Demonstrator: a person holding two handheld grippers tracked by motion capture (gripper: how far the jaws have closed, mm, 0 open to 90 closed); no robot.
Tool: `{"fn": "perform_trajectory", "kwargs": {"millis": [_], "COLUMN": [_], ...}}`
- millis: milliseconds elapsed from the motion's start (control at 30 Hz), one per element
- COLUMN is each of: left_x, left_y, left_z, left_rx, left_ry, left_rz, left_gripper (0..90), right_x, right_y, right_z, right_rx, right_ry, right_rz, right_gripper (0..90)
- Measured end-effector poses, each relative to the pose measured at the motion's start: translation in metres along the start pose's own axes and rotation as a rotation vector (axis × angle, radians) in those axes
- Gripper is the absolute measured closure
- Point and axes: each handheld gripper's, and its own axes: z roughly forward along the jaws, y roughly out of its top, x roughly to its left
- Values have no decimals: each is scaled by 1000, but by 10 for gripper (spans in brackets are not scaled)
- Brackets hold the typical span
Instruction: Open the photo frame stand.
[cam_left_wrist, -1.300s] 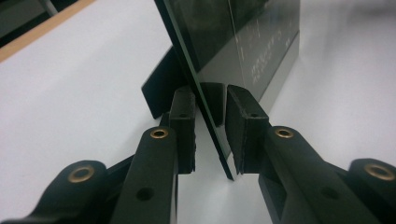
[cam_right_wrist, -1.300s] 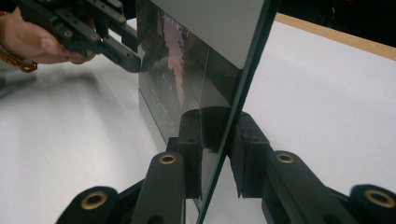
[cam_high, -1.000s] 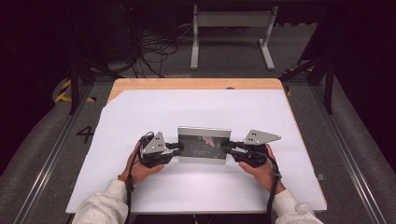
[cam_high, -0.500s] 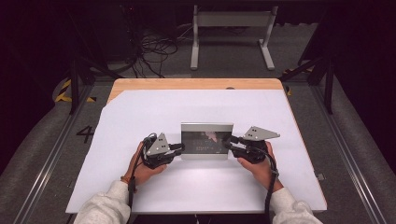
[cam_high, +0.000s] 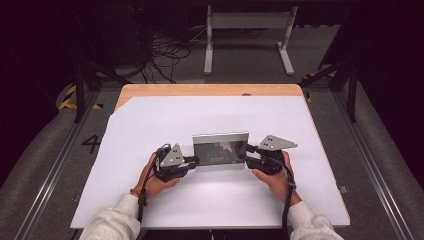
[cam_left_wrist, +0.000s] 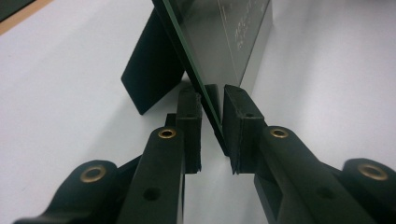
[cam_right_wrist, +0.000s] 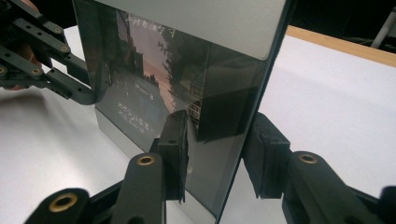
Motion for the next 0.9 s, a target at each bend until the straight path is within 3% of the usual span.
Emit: {"fn": "perform_trajectory", "kwargs": {"millis": [300,433,533,733,900], "left_x": [-1,-2,0,0,1], "left_y": [1,2,1,0,0], "left_z": [-1,-2,-2,0,-5], "left_rx": [1,9,5,13,-8], "left_ry": [1,25,42,39,57], "left_rz": [3,13,-3,-5,-13], "left_gripper": [766,758,761,750,738], "right_x": [3,7,8,11,11], "right_y": [-2,-2,-2,-2,-2], "right_z": [-2,-4,-3,-1,-1], "right_rx": [3,12,21,29,41], "right_ry": [1,-7,-12,-9,-7], "right_rz": [13,7,11,-4,-20], "right_gripper": [620,623,628,622,598]}}
